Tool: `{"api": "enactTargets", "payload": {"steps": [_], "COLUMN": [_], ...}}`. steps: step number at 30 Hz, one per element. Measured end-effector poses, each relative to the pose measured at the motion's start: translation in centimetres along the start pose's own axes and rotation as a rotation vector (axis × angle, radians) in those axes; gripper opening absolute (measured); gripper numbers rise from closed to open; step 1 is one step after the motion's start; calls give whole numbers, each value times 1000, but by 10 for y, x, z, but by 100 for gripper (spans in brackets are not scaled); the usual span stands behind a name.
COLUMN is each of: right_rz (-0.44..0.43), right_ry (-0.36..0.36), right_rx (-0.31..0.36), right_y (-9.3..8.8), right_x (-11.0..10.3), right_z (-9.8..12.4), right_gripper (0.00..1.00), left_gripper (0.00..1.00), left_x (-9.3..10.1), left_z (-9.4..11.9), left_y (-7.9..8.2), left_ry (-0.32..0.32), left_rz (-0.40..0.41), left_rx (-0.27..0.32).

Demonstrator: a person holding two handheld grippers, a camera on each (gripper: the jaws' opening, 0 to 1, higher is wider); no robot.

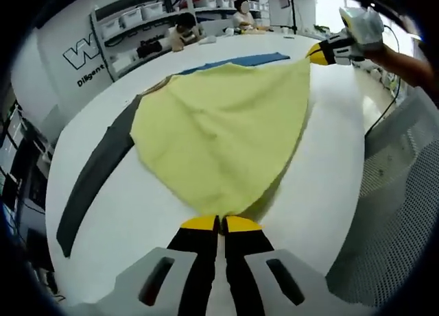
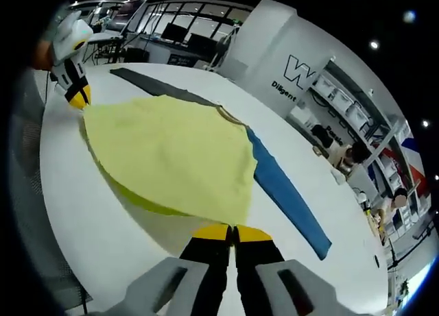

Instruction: Fold the garment on the visible template until the final outline fits inside the template.

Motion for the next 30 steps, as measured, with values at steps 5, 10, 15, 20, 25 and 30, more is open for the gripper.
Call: {"api": "enactTargets", "payload": {"steps": [5,10,15,20,25,30], "right_rz": [16,107,141,143,132,134], "right_ry": [12,98,219,326,357,386], "right_rx": [-6,-65,-160,-234,-247,-262], "right_y": [-1,-15,-32,-47,-48,-48], "right_x": [-3,-20,-42,-61,-67,-72], "right_z": [3,9,13,15,17,20], "right_gripper": [0,0,0,0,0,0], "left_gripper": [0,0,0,0,0,0], "left_x": [-13,-13,-9,-6,-9,-8], "left_z": [14,17,11,11,15,16], "left_y": [-4,-15,-31,-38,-43,-48], "left_ry": [26,15,0,-12,-15,-22], "left_rz": [8,-5,-17,-24,-10,-17], "left_rx": [3,-27,-73,-103,-112,-130]}}
Point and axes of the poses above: the point that each gripper's makers call its tool centre point, and the gripper's own axes: z roughly backward along the fingers, x roughly to its right, y roughly out of its top, the point moved 4 cm from there along z, roughly backward along the fingers, and after that the axes turned 5 degrees about -y, right-handed, at the moved point
